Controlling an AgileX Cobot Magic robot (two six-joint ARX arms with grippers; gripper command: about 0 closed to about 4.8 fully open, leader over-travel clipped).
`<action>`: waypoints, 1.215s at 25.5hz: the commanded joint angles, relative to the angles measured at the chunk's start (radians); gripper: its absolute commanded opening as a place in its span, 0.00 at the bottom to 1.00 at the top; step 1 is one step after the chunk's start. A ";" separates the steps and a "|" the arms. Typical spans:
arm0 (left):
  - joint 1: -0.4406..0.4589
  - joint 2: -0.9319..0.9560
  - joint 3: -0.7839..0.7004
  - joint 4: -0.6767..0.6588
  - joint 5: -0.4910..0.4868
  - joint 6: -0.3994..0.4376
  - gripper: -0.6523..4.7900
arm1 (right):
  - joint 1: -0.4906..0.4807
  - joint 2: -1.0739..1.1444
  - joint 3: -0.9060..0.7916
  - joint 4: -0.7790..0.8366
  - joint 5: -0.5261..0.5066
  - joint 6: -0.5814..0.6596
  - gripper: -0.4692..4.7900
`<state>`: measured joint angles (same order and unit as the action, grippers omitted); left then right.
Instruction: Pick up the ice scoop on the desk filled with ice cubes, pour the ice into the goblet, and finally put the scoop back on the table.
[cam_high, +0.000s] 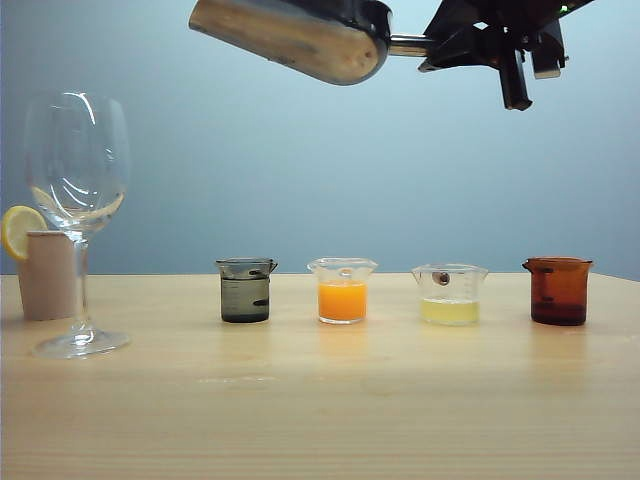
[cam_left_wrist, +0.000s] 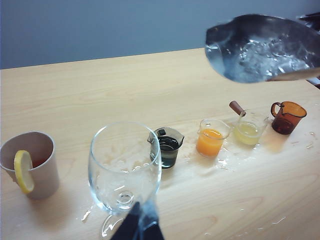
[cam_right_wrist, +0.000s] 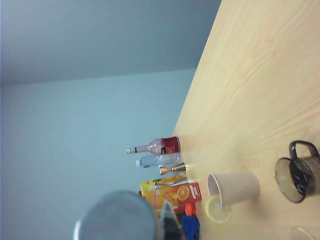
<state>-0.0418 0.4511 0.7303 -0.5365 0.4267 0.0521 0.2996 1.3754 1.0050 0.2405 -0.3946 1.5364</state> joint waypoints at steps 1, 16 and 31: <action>0.001 0.000 0.005 0.006 0.004 0.000 0.11 | 0.008 0.014 0.032 0.024 0.011 0.011 0.08; 0.001 0.000 0.005 0.006 0.004 0.000 0.11 | 0.130 0.134 0.185 -0.008 0.042 0.004 0.08; 0.001 0.000 0.005 0.006 0.004 0.000 0.11 | 0.184 0.146 0.233 -0.053 0.126 -0.028 0.08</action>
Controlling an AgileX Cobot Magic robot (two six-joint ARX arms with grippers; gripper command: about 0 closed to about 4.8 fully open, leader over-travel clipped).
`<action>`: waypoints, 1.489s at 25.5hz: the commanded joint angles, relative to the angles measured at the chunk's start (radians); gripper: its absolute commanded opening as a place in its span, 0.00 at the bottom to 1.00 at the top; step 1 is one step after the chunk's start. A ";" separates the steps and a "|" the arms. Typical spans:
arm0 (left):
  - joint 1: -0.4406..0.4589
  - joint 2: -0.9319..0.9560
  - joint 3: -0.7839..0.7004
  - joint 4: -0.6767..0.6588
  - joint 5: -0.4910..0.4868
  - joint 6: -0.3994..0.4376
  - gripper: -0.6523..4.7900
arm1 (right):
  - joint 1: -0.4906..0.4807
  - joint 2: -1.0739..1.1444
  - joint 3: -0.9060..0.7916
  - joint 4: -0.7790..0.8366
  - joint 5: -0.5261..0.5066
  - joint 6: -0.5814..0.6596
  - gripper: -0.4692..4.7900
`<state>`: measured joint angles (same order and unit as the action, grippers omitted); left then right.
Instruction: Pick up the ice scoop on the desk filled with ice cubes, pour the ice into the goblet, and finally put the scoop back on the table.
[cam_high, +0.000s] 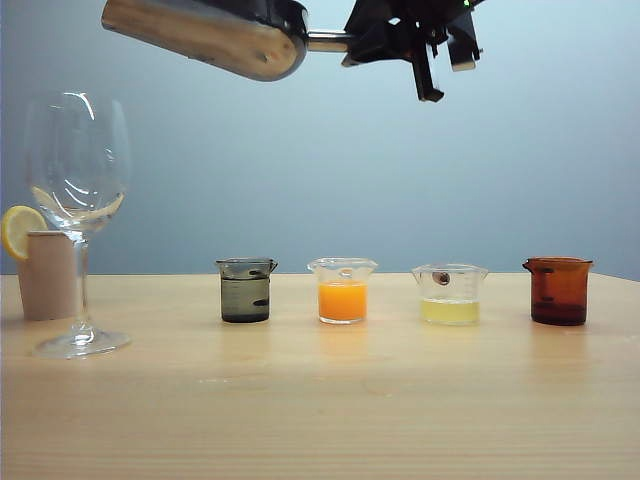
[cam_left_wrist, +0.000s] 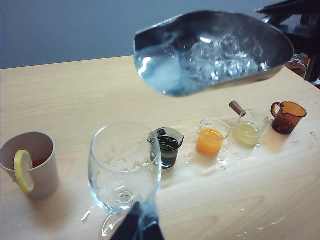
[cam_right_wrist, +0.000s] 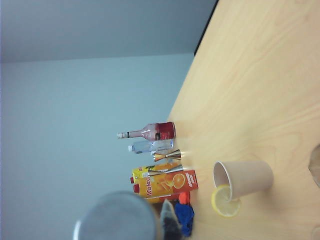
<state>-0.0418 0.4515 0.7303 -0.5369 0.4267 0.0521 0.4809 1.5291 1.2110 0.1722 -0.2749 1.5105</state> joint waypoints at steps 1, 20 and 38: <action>0.001 -0.001 0.005 0.006 0.004 0.000 0.11 | 0.008 -0.007 0.034 0.010 0.013 -0.015 0.08; 0.001 -0.001 0.005 -0.008 0.004 0.000 0.11 | 0.064 0.049 0.066 0.009 0.064 -0.076 0.08; 0.001 0.000 0.005 -0.008 0.004 0.000 0.11 | 0.072 0.049 0.066 0.019 0.101 -0.137 0.08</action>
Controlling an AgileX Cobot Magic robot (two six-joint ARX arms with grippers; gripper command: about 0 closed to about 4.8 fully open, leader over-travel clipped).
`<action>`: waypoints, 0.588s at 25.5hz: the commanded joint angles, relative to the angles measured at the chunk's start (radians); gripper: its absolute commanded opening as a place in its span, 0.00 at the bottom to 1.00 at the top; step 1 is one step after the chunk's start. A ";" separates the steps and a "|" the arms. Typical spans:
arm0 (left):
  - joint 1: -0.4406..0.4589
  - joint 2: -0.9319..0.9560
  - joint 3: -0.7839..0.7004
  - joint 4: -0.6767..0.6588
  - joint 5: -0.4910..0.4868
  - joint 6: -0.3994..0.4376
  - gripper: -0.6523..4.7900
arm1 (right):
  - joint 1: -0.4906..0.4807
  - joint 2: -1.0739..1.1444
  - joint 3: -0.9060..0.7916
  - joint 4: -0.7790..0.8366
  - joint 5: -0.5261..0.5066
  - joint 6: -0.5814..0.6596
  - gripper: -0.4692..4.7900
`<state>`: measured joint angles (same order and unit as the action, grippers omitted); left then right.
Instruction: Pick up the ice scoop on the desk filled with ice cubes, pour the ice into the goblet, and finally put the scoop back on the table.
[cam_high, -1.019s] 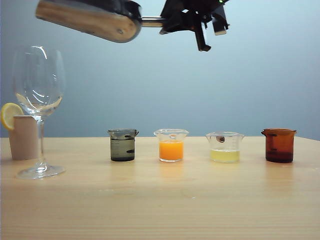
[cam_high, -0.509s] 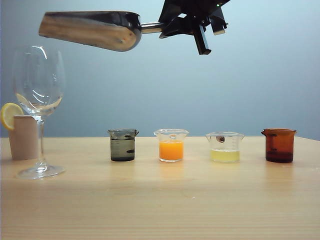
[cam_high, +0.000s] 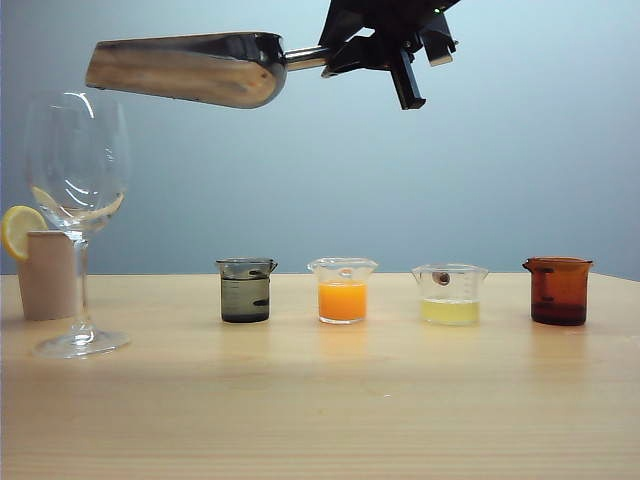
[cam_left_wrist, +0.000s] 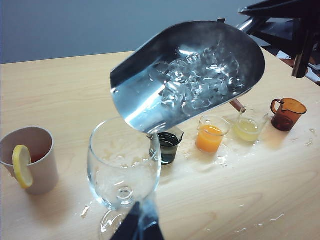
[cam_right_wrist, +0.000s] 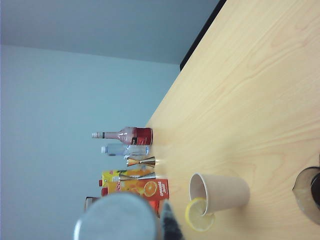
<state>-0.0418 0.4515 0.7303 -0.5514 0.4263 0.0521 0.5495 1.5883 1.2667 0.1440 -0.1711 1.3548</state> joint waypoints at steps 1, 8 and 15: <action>0.001 0.000 0.005 0.006 0.004 0.000 0.11 | 0.004 -0.010 0.011 0.047 -0.003 0.021 0.08; 0.001 -0.001 0.005 0.006 0.004 0.000 0.11 | 0.004 0.000 0.072 0.010 0.001 0.009 0.08; 0.001 -0.001 0.005 0.006 0.004 0.000 0.11 | 0.005 0.002 0.071 -0.010 -0.005 0.001 0.08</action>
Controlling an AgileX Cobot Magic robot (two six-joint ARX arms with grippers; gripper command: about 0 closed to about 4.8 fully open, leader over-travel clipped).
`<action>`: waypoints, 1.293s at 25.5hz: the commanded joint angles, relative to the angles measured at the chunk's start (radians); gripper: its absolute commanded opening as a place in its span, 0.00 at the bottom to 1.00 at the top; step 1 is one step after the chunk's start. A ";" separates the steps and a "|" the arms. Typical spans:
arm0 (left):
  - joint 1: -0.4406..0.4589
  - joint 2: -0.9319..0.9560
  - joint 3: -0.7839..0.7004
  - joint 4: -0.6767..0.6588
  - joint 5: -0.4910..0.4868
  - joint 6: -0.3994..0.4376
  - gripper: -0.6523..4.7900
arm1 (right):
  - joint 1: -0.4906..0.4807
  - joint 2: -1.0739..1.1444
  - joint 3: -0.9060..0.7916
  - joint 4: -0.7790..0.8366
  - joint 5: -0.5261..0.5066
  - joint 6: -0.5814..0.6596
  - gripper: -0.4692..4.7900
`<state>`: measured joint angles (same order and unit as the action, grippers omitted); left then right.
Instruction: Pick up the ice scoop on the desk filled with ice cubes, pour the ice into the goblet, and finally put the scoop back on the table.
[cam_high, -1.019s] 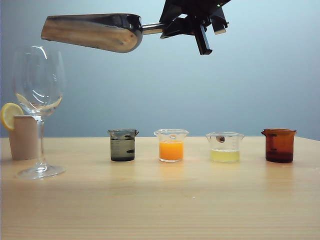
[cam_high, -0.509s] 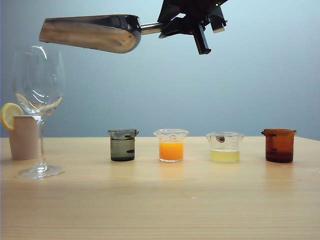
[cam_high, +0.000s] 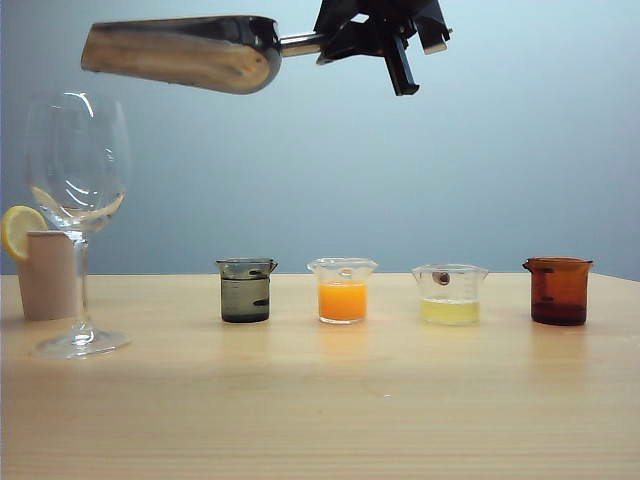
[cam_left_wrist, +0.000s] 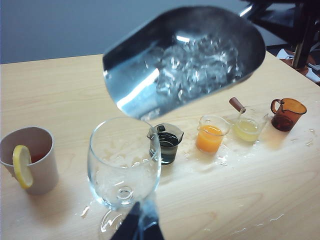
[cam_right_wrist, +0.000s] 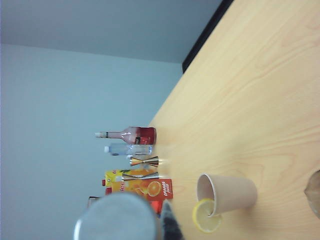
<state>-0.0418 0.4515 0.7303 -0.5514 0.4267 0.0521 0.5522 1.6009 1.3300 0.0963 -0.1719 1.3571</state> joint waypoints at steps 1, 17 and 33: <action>0.001 -0.001 0.005 0.006 0.004 0.000 0.11 | 0.002 -0.010 0.008 0.036 -0.003 -0.007 0.08; 0.001 -0.001 0.005 0.006 0.003 0.001 0.11 | 0.003 -0.010 0.008 0.035 0.018 -0.084 0.08; 0.001 0.000 0.004 0.006 0.003 0.000 0.11 | 0.006 -0.010 0.008 0.035 0.022 -0.097 0.08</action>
<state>-0.0418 0.4507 0.7303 -0.5514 0.4267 0.0521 0.5564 1.6005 1.3281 0.0902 -0.1516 1.2583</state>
